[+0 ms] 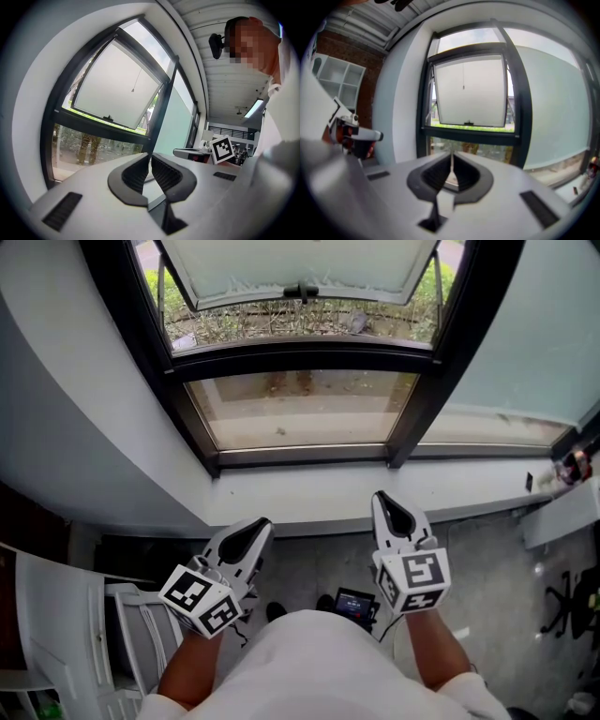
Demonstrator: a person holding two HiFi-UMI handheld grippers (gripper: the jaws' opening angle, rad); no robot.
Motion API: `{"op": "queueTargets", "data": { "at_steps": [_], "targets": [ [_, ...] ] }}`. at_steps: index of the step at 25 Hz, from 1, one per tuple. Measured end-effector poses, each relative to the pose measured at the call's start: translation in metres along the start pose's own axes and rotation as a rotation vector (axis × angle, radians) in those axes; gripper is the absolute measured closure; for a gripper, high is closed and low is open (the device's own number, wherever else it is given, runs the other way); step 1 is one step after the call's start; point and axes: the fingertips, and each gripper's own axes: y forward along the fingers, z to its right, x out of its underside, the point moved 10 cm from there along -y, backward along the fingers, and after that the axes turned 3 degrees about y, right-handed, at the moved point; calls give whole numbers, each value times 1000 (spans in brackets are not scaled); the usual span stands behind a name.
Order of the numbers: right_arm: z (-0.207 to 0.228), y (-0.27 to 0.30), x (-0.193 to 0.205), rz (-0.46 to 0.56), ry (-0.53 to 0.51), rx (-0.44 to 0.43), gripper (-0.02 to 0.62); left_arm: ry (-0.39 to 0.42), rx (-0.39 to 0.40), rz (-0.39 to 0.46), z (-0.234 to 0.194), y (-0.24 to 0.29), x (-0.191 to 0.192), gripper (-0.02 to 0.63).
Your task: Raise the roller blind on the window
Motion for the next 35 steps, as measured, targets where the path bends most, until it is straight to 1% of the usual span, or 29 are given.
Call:
{"op": "queueTargets", "data": {
  "at_steps": [12,19,35],
  "targets": [
    [-8,0,-1,-30,-26,5,572,8,39,-8,1,3,-1,566],
    [-11,4,0,-51,-51,2,573,1,38,-11,1,4,-1,566],
    [-12,7,-6,-59,-77,3,574,-2,57,-22,8,13,-4,566]
  ]
}}
